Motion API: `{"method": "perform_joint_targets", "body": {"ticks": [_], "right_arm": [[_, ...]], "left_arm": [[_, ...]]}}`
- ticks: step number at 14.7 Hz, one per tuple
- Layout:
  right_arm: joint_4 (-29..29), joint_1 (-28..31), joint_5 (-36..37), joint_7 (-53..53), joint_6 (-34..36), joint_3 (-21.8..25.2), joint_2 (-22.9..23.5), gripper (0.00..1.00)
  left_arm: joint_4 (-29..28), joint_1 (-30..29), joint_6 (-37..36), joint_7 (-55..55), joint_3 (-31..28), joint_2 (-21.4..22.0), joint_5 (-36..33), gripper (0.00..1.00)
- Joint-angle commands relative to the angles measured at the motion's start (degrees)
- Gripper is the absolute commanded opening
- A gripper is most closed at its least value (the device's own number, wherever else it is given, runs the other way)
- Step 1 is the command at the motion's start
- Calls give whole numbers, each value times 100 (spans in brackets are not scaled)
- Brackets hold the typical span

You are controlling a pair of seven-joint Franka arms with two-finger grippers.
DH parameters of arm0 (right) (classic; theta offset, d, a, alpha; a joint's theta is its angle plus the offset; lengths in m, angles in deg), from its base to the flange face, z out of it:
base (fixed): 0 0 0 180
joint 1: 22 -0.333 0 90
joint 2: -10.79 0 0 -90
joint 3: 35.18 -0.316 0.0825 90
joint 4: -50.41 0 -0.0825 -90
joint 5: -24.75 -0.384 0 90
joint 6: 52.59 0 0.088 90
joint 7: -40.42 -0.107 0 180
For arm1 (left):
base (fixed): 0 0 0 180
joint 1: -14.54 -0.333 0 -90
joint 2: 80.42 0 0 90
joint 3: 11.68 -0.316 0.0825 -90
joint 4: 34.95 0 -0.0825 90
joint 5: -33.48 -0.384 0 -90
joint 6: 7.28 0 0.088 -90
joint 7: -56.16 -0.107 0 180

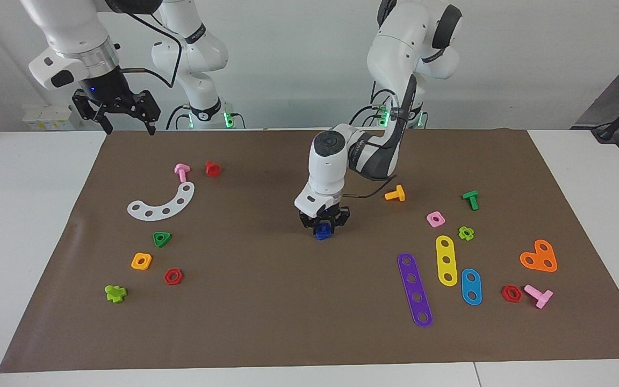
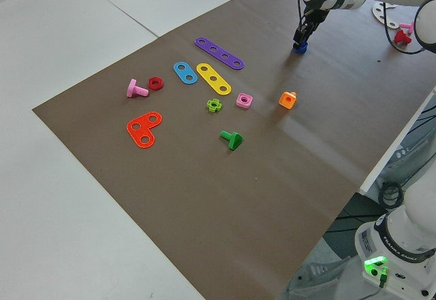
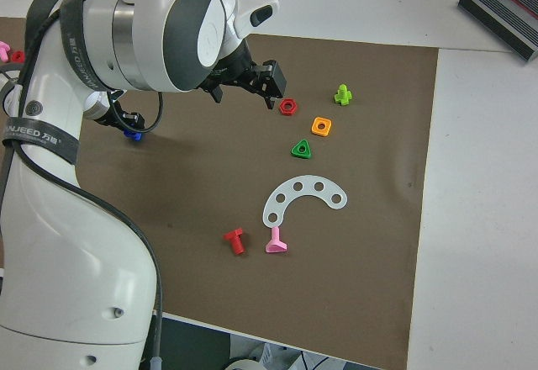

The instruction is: Unscrew and place screws in storage area

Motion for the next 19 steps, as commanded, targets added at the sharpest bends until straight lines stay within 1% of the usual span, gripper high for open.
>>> {"method": "perform_joint_targets", "body": {"ticks": [1, 4, 12, 15, 17, 19], "right_arm": [[-8, 32, 46, 131, 75, -21, -48, 100], [-8, 32, 46, 131, 75, -30, -48, 100], [-16, 32, 46, 131, 75, -30, -48, 100], [-16, 32, 46, 131, 75, -30, -48, 100], [-16, 32, 46, 131, 75, -30, -48, 100], [-16, 32, 46, 131, 75, -21, -48, 100]], "left_arm": [[-58, 106, 87, 92, -92, 4, -124, 49], [-41, 106, 34, 83, -92, 13, -124, 45], [196, 89, -335, 75, -92, 13, -141, 40], [389, 80, -633, 57, -84, -5, -133, 40], [416, 62, -660, 57, -84, -23, -115, 40], [591, 27, -818, 22, -66, -22, -45, 40]]}}
